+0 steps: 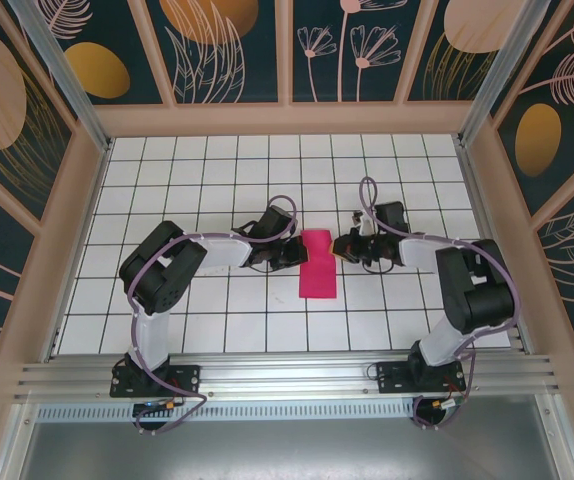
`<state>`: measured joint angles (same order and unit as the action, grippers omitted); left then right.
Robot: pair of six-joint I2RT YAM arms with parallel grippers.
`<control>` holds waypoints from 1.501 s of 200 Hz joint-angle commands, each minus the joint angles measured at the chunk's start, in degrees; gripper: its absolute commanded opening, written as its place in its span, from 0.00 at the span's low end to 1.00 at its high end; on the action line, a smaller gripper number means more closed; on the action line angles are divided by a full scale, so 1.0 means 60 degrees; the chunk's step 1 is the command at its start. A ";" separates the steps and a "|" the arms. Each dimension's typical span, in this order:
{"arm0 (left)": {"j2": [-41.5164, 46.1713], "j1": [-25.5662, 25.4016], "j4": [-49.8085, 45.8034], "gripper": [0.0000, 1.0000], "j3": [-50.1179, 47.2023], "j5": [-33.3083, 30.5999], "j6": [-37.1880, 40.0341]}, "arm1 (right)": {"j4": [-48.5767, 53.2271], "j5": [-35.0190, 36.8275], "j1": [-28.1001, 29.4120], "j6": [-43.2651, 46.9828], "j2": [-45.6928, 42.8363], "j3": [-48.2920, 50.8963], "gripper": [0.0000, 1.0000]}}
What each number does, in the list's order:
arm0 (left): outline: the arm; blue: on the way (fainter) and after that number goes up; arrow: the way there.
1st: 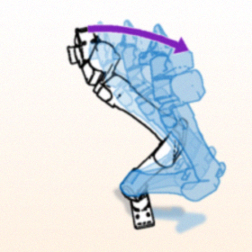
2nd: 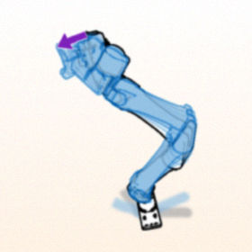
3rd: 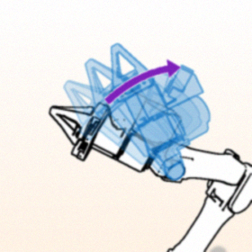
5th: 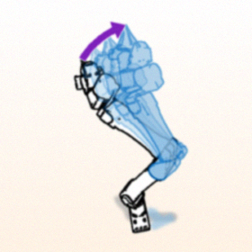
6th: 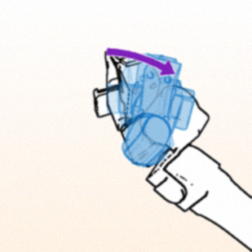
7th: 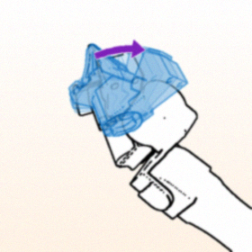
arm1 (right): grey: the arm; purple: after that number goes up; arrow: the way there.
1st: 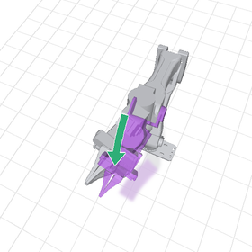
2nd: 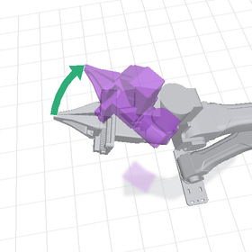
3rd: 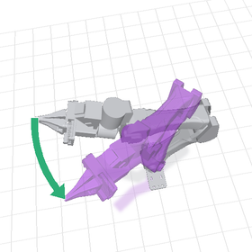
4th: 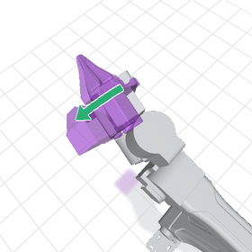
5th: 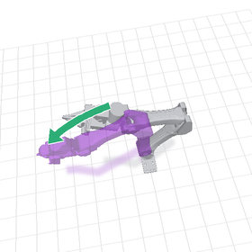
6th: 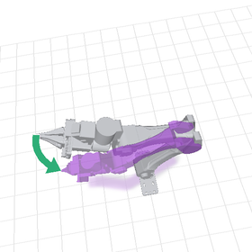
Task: Fold a paper plane with a square sheet of paper (pick it up from the middle)
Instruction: Fold the square sheet of paper in half at the center of the table.
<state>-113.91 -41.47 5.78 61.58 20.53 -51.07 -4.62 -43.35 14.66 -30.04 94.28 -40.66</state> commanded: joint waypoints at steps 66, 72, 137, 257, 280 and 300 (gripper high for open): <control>-0.0498 -0.0089 -0.1168 0.00 -0.0226 -0.0360 0.0288 | 0.0118 0.0569 -0.0143 0.0136 0.1259 -0.0207 0.06; -0.0498 -0.0081 -0.1184 0.00 -0.0218 -0.0375 0.0306 | 0.0179 0.0501 -0.0142 0.0107 0.1111 -0.0320 0.06; -0.0542 -0.0077 -0.1228 0.00 -0.0156 -0.0375 0.0367 | 0.0346 0.0099 -0.0157 0.0246 0.1302 -0.1408 0.06; -0.0483 -0.0080 -0.1388 0.00 -0.0158 -0.0442 0.0469 | 0.0940 0.0571 -0.0182 0.0473 0.1461 -0.2044 0.06; -0.0457 -0.0087 -0.1417 0.00 -0.0142 -0.0423 0.0480 | 0.1048 0.0602 -0.0186 0.0481 0.1666 -0.2405 0.06; -0.0439 -0.0089 -0.1446 0.00 -0.0127 -0.0449 0.0498 | 0.1011 0.0573 -0.0179 0.0495 0.2053 -0.2455 0.06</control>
<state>-113.91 -41.56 5.41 61.73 20.34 -49.54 0.34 -40.29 13.74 -28.47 106.10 -53.82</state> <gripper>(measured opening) 0.069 0.068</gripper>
